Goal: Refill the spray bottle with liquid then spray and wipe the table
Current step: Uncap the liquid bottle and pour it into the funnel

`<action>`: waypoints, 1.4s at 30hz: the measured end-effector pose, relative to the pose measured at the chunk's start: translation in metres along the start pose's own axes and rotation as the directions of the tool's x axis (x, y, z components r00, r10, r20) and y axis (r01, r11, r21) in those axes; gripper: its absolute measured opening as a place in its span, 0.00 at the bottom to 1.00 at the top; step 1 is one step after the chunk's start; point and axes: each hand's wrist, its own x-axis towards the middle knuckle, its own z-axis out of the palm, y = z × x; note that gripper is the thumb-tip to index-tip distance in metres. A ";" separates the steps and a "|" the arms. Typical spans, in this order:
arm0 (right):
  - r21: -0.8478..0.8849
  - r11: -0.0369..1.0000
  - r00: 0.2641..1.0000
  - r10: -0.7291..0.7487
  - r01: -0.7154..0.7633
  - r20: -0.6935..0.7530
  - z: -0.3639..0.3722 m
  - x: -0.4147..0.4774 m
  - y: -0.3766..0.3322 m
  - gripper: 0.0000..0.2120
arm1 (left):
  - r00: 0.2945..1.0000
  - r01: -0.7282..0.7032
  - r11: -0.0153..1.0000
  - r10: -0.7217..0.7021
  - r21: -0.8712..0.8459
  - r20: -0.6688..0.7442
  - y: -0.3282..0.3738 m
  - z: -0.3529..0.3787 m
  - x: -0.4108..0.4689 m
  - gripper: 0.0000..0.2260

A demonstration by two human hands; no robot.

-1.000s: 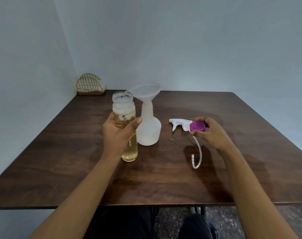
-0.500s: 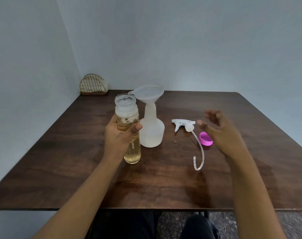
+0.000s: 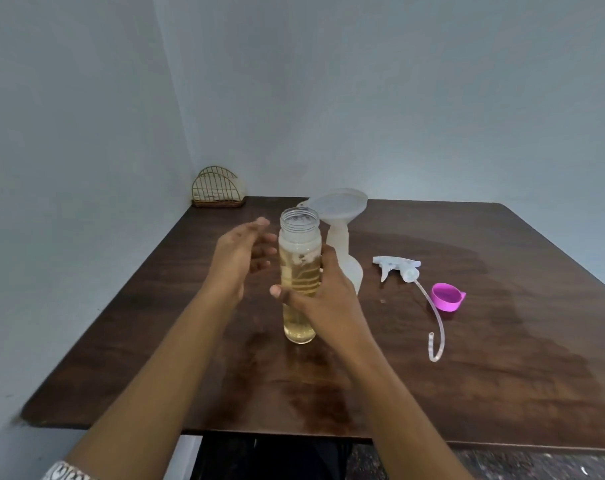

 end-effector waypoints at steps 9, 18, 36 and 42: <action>-0.121 0.993 0.987 -0.030 0.011 -0.156 0.008 0.000 -0.002 0.25 | 0.954 0.202 0.979 -0.186 -0.043 0.236 0.033 0.024 0.032 0.13; -0.197 0.978 0.993 -0.085 0.068 -0.081 -0.020 -0.013 -0.004 0.25 | 0.971 0.158 0.973 -0.122 -0.169 0.205 0.041 0.037 0.032 0.05; -0.308 0.945 0.980 -0.156 0.112 -0.124 -0.157 0.050 -0.040 0.25 | 0.983 0.099 0.994 -0.092 -0.037 0.158 0.051 0.038 0.030 0.05; -0.446 0.892 0.991 -0.118 0.077 -0.064 -0.166 0.073 -0.018 0.21 | 0.982 0.093 0.995 -0.087 -0.030 0.168 0.056 0.042 0.031 0.03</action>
